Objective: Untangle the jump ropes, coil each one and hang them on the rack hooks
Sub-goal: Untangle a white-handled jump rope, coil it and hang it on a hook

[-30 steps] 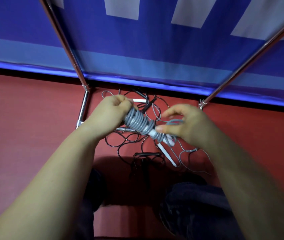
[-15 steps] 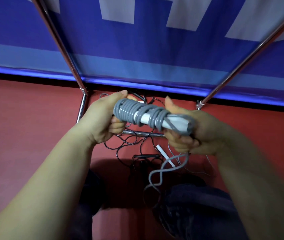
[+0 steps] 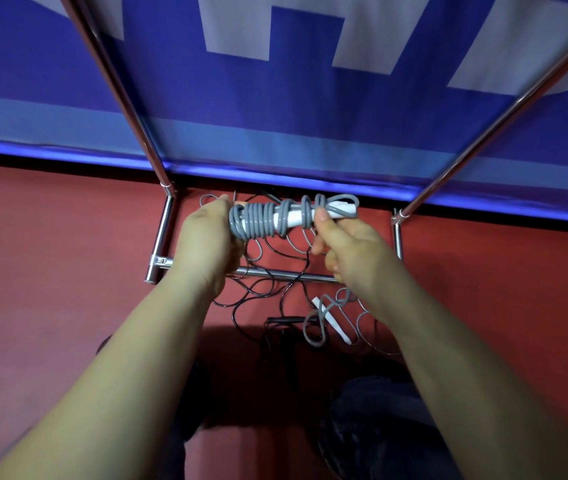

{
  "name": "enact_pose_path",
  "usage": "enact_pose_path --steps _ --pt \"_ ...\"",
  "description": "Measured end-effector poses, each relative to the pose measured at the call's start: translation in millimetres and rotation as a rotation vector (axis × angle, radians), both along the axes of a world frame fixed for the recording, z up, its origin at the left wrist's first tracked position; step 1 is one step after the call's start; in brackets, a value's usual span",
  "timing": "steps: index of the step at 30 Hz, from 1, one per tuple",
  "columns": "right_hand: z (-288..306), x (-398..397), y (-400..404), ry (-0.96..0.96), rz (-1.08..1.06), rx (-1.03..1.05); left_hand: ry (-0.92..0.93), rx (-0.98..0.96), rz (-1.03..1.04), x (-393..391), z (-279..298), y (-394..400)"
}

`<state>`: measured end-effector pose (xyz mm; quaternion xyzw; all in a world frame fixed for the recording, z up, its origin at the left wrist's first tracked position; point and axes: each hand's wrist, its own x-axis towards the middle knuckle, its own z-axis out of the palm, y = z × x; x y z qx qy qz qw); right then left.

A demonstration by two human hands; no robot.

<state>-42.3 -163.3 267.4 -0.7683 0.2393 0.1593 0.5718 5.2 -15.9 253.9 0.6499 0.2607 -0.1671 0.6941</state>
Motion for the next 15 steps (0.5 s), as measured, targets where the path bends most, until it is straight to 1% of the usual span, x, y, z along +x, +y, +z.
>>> enact_pose_path --steps 2,3,6,7,9,11,13,15 --pt "-3 0 1 -0.010 -0.064 0.004 -0.152 0.107 -0.014 -3 1 -2" --pt "-3 1 3 -0.003 -0.109 0.041 -0.252 0.173 -0.021 -5 1 -3" --pt "3 6 8 0.034 -0.243 0.236 -0.525 0.399 -0.012 -15 4 -6" --pt "6 7 7 0.036 -0.277 0.295 -0.583 0.443 -0.009 -18 4 -7" --pt "8 8 6 0.022 -0.309 0.374 -0.636 0.465 -0.009 -20 5 -8" --pt "8 7 5 -0.005 -0.314 0.384 -0.631 0.424 -0.026 -19 5 -8" --pt "8 7 3 -0.059 -0.322 0.358 -0.562 0.249 -0.048 -16 8 -7" --pt "9 4 -3 -0.136 -0.295 0.309 -0.437 0.054 -0.141 -15 10 -3"
